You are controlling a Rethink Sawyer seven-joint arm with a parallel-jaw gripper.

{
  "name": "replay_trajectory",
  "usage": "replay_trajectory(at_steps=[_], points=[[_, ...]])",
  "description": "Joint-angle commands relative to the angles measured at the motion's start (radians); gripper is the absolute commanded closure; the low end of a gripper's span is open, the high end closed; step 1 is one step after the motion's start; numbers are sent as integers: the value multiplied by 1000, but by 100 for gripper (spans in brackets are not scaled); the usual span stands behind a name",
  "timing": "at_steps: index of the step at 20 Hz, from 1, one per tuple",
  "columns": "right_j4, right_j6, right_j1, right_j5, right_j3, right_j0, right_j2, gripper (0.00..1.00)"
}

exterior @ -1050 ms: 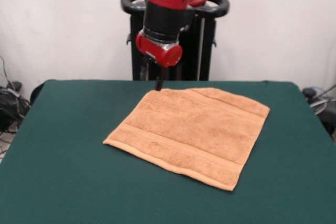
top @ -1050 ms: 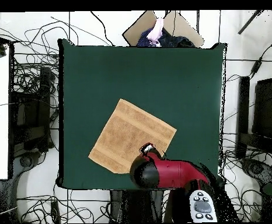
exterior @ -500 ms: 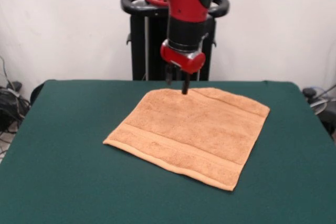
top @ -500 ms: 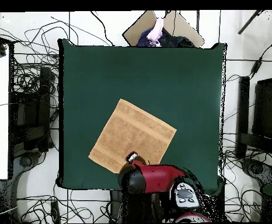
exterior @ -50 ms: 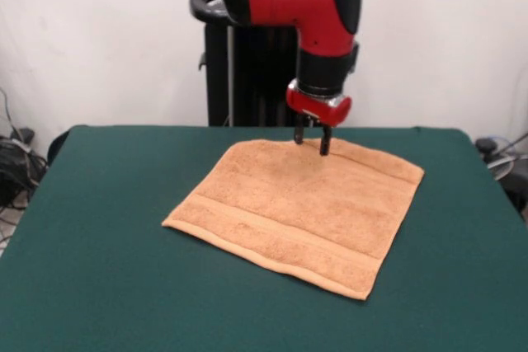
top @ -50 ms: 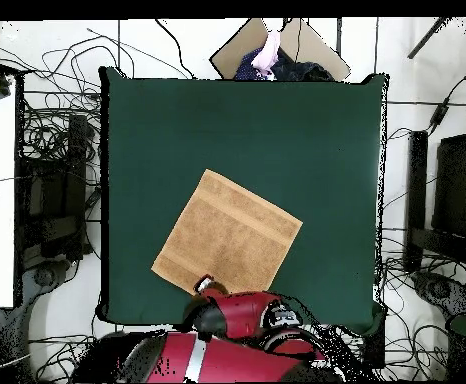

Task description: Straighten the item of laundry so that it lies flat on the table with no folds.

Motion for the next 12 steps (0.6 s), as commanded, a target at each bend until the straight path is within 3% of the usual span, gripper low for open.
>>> replay_trajectory(at_steps=[1, 12], points=[[79, 157, 112, -71, -11, 16, -23, 0], [77, 109, 82, -26, 5, -6, -42, 0]])
